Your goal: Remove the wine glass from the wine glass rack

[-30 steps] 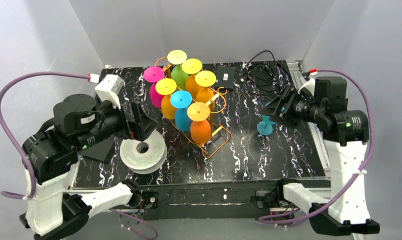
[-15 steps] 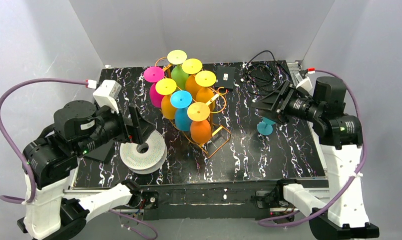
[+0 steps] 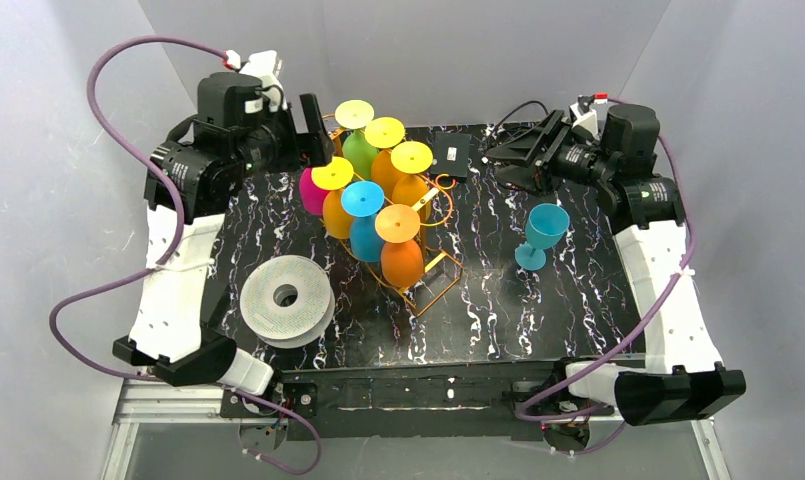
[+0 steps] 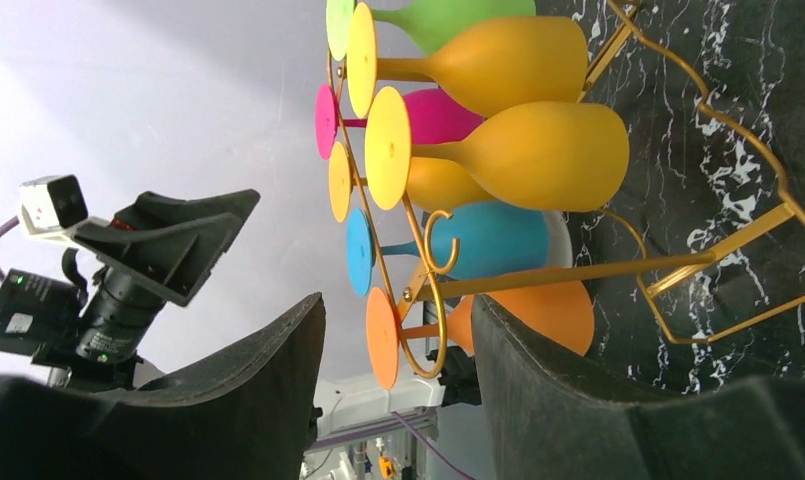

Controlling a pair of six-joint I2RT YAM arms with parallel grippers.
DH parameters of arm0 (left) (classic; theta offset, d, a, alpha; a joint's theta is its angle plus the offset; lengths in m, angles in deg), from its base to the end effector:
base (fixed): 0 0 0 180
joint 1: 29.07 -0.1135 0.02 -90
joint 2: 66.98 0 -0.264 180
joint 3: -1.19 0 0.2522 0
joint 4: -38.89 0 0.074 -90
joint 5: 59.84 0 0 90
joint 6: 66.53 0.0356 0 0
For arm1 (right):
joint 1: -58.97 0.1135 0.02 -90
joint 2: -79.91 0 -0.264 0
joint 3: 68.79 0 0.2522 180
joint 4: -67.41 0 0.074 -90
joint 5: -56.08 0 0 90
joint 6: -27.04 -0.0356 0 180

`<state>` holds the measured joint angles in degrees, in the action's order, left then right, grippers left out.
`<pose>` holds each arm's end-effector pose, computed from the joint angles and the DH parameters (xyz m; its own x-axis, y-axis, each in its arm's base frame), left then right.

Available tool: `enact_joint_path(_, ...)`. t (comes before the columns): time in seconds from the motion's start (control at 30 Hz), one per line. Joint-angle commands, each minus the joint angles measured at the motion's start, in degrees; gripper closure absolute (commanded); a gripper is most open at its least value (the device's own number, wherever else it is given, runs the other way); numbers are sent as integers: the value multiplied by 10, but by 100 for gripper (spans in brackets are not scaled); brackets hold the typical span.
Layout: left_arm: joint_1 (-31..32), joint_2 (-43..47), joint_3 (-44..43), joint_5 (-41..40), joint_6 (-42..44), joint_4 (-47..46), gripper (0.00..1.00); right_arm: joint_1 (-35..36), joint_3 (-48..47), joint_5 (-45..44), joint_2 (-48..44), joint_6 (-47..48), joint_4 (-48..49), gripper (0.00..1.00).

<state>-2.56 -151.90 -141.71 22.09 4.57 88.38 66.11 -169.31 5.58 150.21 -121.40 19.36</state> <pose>0.2156 -0.1019 0.6064 0.0221 -0.3694 -0.9290 0.3434 0.8755 -0.3400 0.2408 0.0530 0.4579 -0.7527 0.5683 -0.3323 -0.1058 0.3938 0.9131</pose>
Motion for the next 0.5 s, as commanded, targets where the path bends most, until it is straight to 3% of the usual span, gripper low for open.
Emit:
enact_joint_path(0.0, -58, 31, 14, 131, -75, -50, 17, 44, 14, -37, -39, -44, 39, 37)
enact_joint_path(0.17, -72, 36, 31, 174, -100, -59, 17, 116, 58, -149, -93, -115, 32, 37)
enact_joint_path(0.23, -74, 44, 49, 189, -109, -73, 17, 174, 150, -248, -160, -191, 75, 37)
enact_joint_path(0.33, -74, 55, 63, 194, -113, -77, 18, 211, 204, -281, -180, -233, 107, 38)
enact_joint_path(0.47, -74, 64, 71, 198, -115, -78, 18, 280, 202, -341, -173, -237, 116, 40)
